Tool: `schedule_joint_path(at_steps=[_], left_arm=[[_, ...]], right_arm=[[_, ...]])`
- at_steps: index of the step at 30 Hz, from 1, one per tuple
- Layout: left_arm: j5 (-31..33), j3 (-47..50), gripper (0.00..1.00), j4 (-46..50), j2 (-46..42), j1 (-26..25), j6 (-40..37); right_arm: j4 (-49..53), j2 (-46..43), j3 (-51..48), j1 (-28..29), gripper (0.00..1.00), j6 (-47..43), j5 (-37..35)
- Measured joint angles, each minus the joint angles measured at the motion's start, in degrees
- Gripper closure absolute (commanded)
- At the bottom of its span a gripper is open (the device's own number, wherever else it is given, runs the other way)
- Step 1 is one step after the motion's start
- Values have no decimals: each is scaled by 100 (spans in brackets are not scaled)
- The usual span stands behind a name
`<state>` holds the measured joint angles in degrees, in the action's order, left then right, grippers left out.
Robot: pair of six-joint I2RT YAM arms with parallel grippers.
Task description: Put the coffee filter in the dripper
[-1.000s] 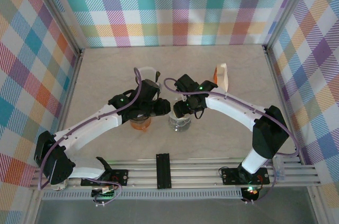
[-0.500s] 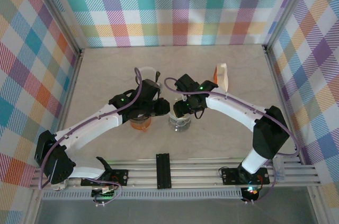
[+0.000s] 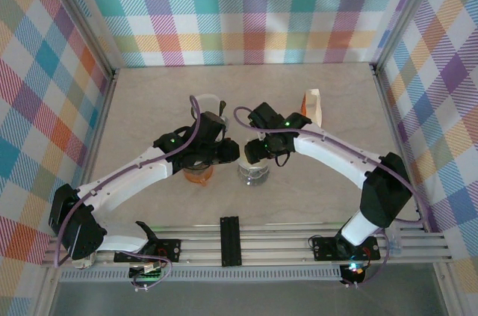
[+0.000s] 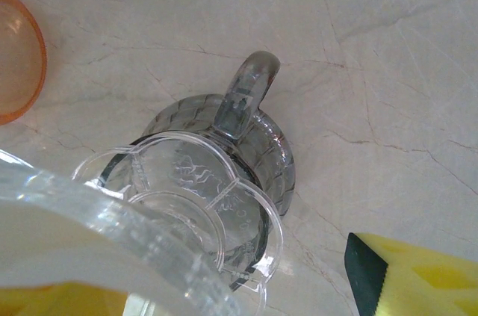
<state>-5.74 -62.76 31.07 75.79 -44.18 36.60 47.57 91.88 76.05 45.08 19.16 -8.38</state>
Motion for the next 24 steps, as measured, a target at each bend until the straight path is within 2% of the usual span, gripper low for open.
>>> schedule_joint_path(at_steps=[15,24], left_arm=[[0,0,76,-7,0,0,0],[2,0,74,-7,2,0,0]], right_arm=[[7,79,-11,0,22,9,-28],[-52,-964,249,-2,20,-13,-227]])
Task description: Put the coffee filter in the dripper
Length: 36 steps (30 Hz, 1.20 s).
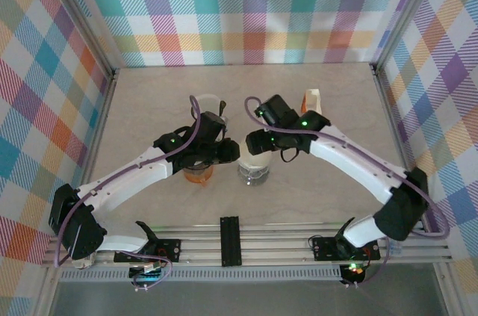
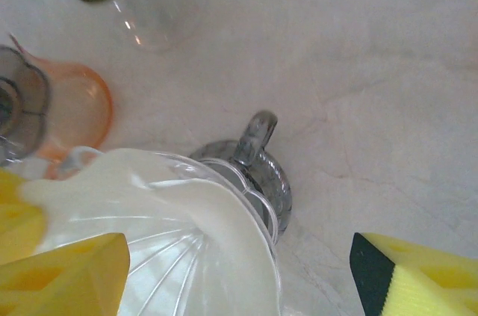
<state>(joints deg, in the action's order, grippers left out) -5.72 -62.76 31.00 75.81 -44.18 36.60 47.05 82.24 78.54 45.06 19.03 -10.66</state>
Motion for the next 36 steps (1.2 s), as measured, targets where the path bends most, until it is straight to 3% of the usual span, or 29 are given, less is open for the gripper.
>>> schedule_joint_path(at_steps=[7,15,21,25,32,36], left_arm=[[31,0,68,28,0,0,0],[63,0,54,35,0,0,7],[68,-48,51,63,-2,0,7],[109,-166,41,179,-116,0,15],[627,-302,35,560,-1211,116,11],[973,-302,35,938,-2138,645,33]], right_arm=[[-201,-721,-72,-4,18,2,-221],[-273,-887,-286,-4,16,4,-315],[-435,-1095,-387,-4,15,4,-396],[-535,-1316,-415,-4,14,4,-466],[-723,-1620,-577,-4,13,7,-544],[-767,-1620,-673,-4,13,4,-542]])
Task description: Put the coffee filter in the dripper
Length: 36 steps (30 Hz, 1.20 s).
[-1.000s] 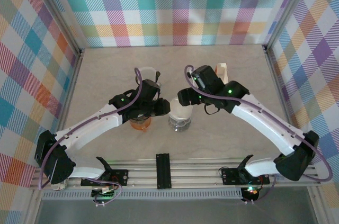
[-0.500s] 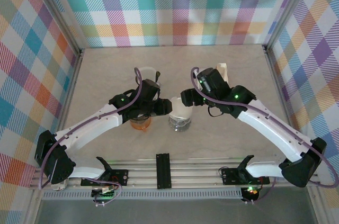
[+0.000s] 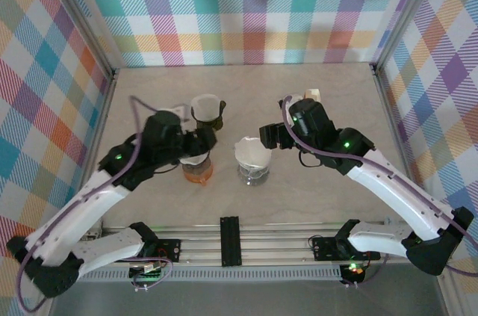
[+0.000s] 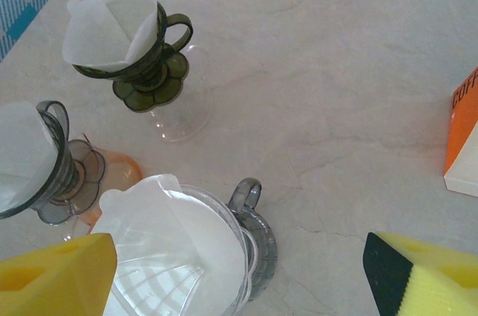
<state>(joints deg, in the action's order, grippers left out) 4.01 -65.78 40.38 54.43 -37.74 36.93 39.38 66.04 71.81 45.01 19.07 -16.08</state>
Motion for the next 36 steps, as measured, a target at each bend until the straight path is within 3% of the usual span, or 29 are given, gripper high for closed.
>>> schedule_joint_path(at_steps=[4,10,13,14,25,36], left_arm=[[254,87,44,356,-741,894,66],[-315,1062,82,363,-1091,2750,184],[-772,1829,95,184,-870,3348,337],[-859,2039,100,85,-765,3418,389],[-1574,3729,100,-1572,212,3521,1008],[-1928,4054,100,-3093,973,3526,1303]], right_arm=[[-66,0,-90,0,13,2,4],[-173,-153,-173,0,13,0,7],[-227,-262,-177,0,13,0,13],[-240,-289,-177,0,13,0,20],[-251,-428,-278,0,13,-26,20],[-249,-439,-326,0,13,-46,20]])
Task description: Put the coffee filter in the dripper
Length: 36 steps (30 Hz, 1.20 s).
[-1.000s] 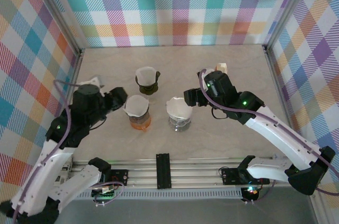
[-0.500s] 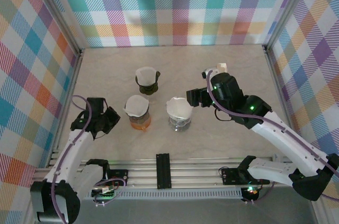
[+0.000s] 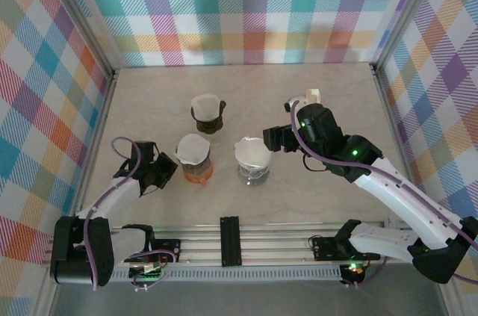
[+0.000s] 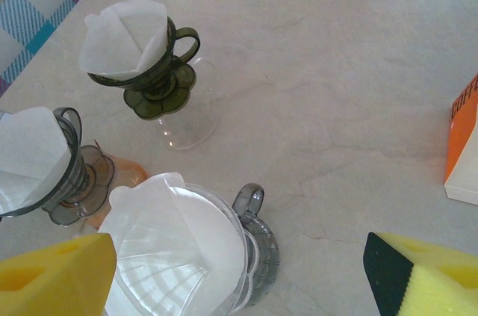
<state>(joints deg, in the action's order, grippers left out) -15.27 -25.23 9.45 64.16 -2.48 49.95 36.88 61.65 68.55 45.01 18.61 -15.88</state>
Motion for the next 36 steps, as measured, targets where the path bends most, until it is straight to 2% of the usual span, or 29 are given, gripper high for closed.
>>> schedule_joint_path(at_steps=[11,25,30,34,36], left_arm=[[-304,61,100,-555,201,-210,173],[-177,55,100,-1014,485,-1351,619],[-175,22,100,-1014,570,-1550,686],[-7,-76,100,-601,289,-1534,616],[179,-225,82,-160,24,-1493,459]], right_arm=[[-92,0,-44,0,13,2,2],[-133,0,-210,0,12,4,0],[-136,2,-219,0,12,20,0],[-155,2,-278,0,12,26,-9],[-153,2,-319,0,11,31,-42]])
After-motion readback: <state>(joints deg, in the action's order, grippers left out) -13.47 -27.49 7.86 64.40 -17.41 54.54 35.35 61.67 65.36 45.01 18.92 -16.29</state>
